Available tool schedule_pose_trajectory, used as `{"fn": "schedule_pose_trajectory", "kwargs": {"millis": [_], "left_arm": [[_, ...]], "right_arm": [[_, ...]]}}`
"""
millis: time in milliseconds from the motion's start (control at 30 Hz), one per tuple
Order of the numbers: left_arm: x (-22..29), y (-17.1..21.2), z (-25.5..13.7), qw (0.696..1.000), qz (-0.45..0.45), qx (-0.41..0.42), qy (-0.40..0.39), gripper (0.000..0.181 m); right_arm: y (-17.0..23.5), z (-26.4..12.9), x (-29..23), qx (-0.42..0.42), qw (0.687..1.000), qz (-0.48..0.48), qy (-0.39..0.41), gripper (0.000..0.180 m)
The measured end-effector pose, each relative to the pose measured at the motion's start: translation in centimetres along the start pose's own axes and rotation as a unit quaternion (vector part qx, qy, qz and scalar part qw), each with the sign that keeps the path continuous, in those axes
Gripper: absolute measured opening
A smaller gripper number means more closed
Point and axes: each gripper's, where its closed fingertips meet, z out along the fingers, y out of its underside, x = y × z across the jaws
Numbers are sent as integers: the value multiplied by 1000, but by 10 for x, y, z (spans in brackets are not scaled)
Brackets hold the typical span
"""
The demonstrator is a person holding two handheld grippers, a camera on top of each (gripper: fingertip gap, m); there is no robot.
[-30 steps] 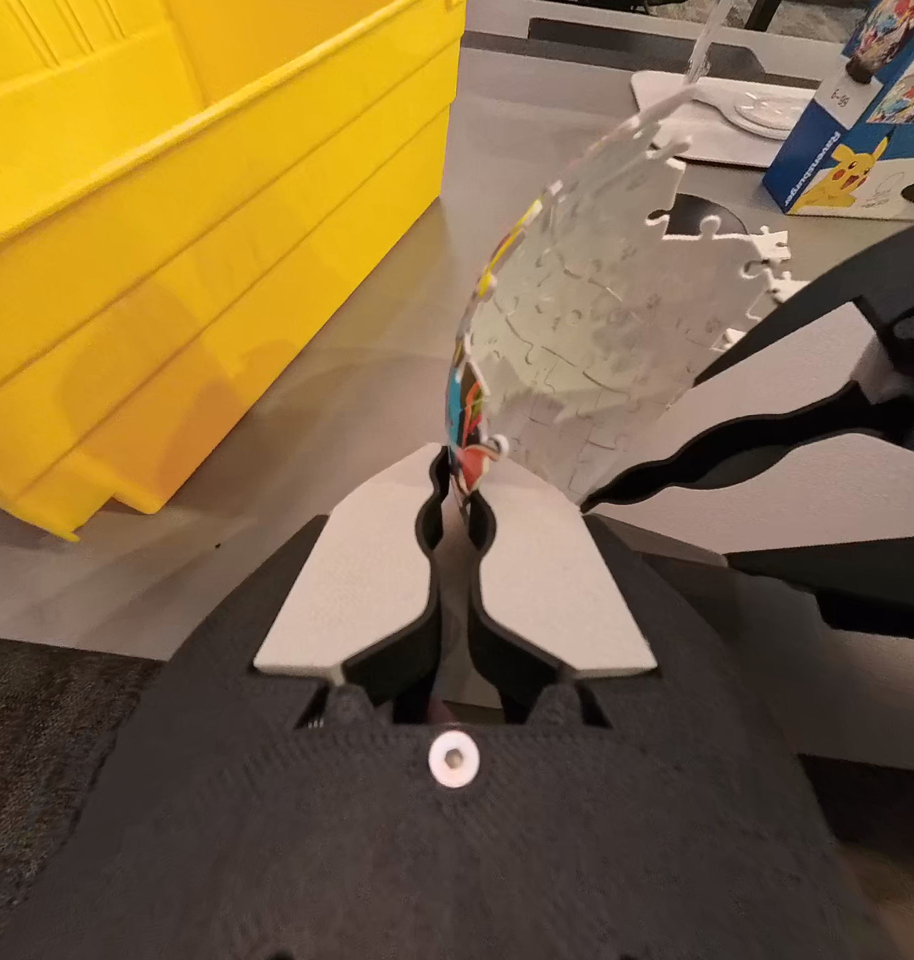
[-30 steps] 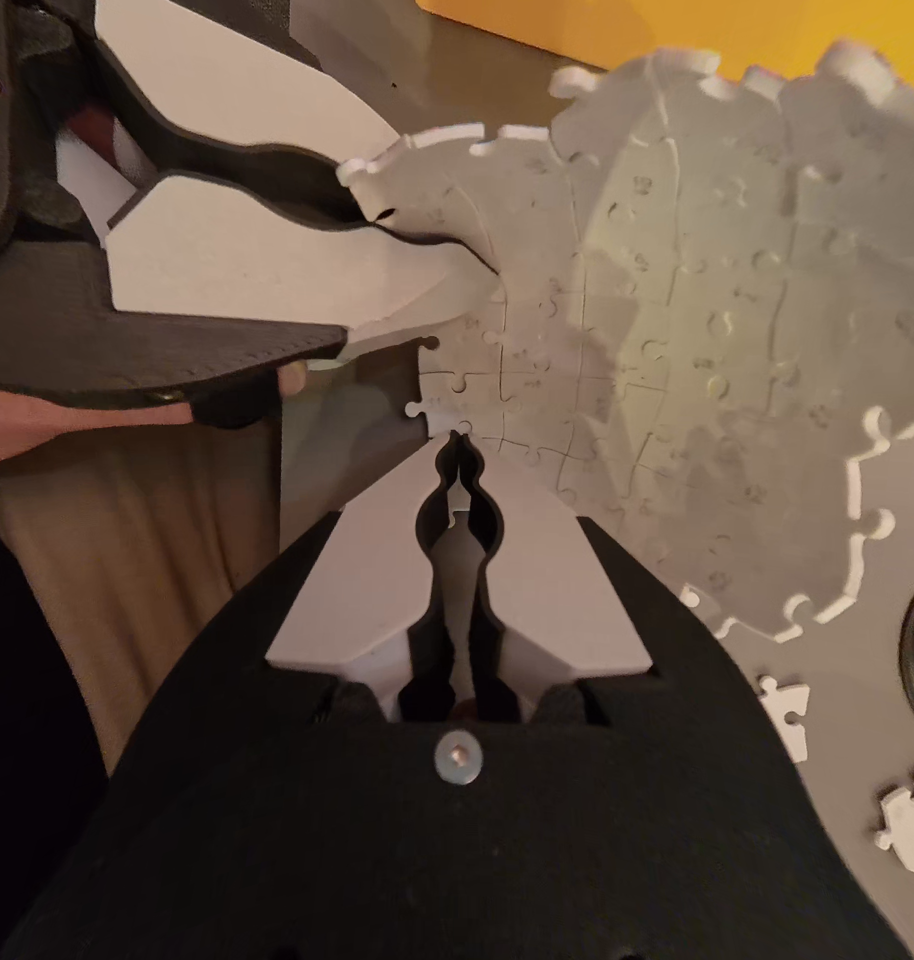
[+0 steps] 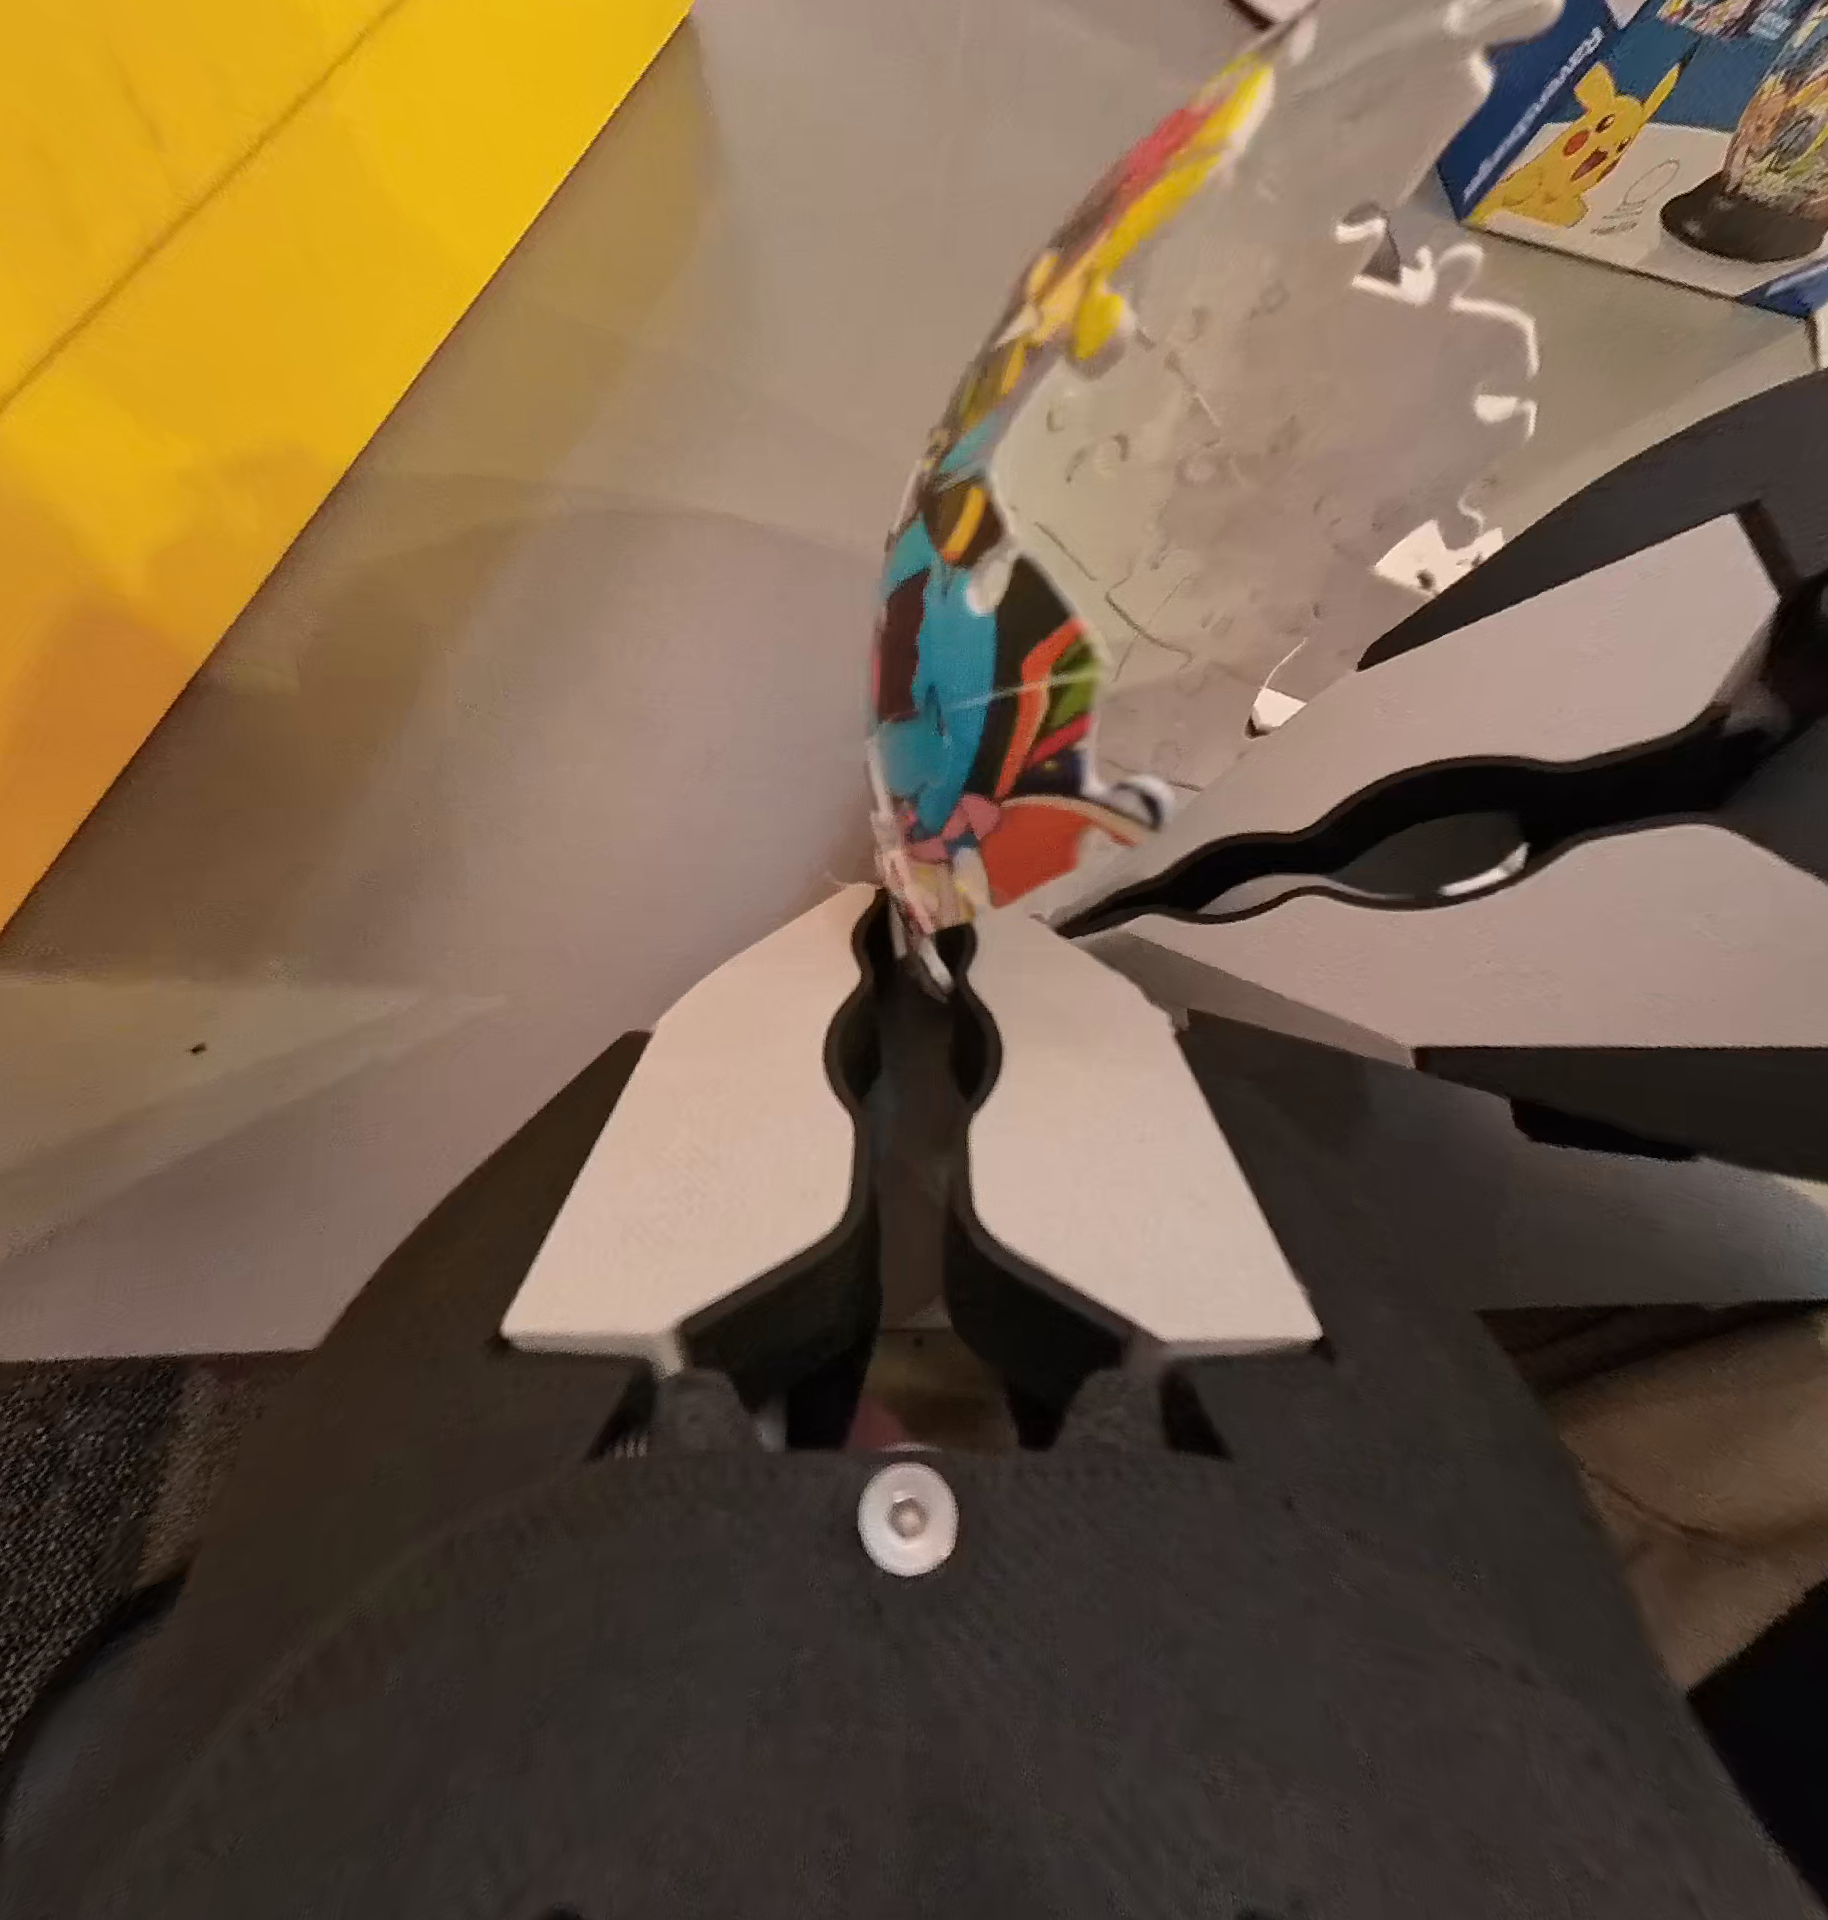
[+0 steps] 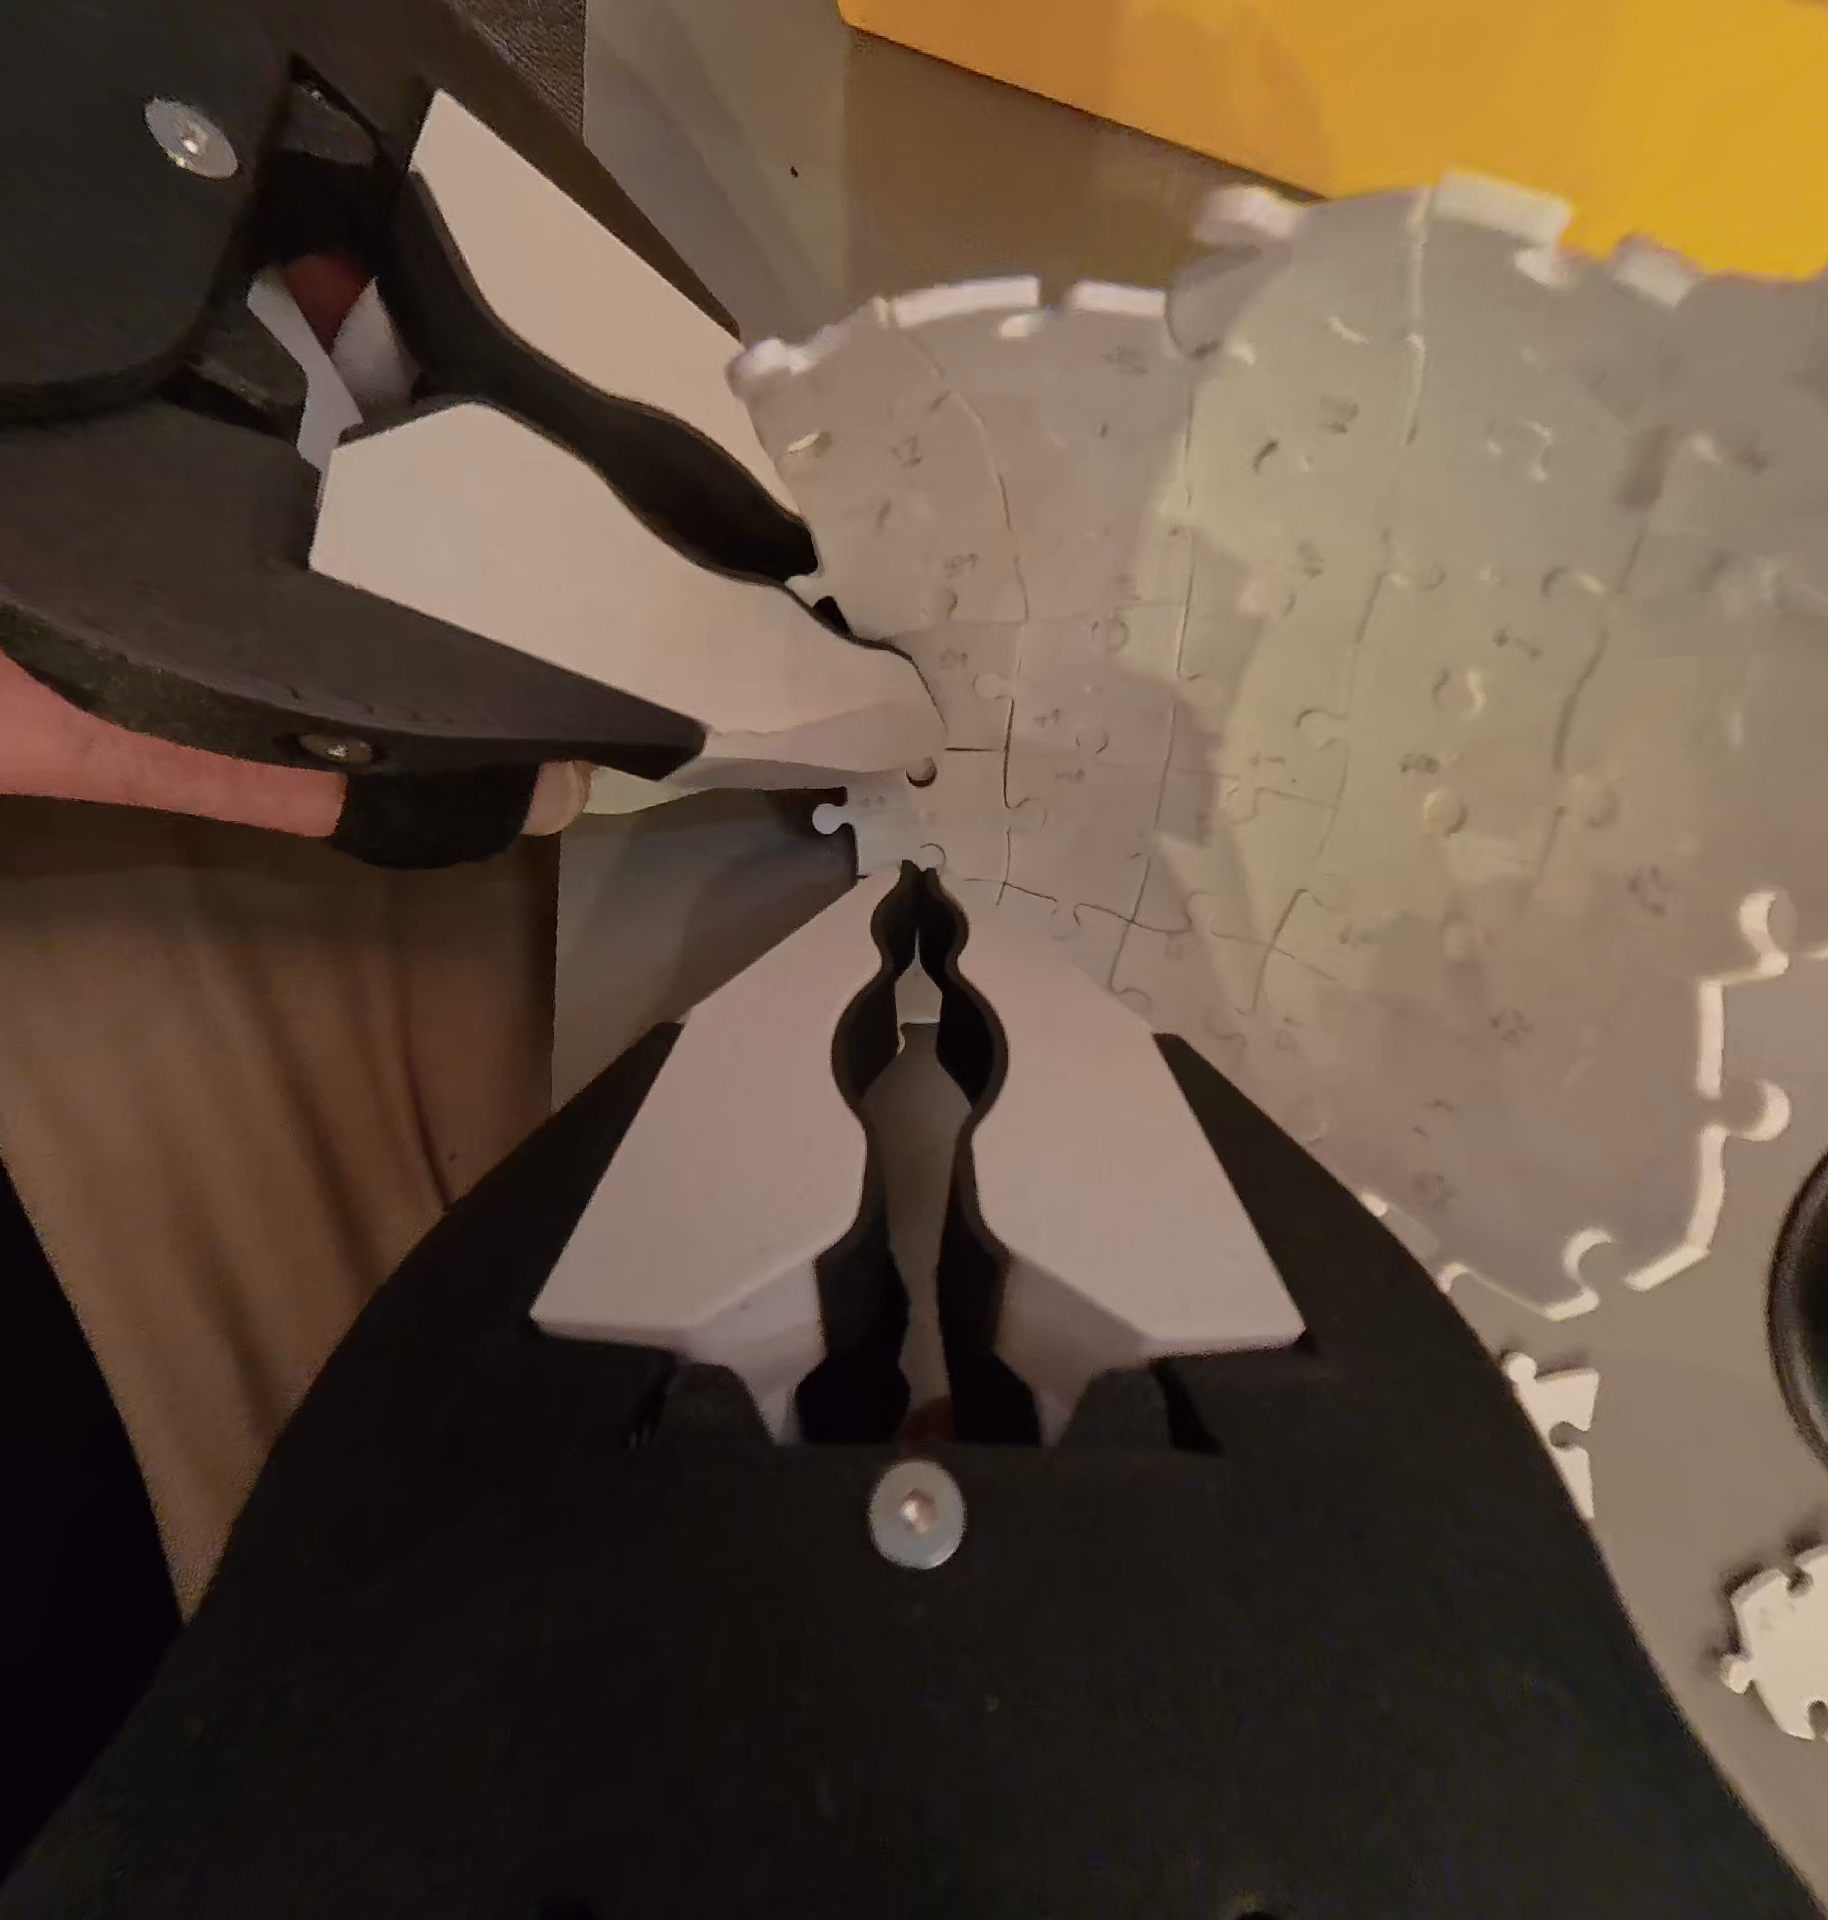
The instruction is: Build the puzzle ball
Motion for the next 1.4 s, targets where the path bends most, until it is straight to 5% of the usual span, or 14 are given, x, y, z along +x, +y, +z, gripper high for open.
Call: {"fn": "schedule_pose_trajectory", "kwargs": {"millis": [333, 1400], "left_arm": [[1, 1, 0, 996, -75, 2, 48, 8], [-8, 1, -2, 999, -35, 0, 3, 12]], "right_arm": [[-1, -1, 1, 15, 1000, 12, -4, 0], [-7, 4, 2, -19, 1000, -5, 16, 0]]}}
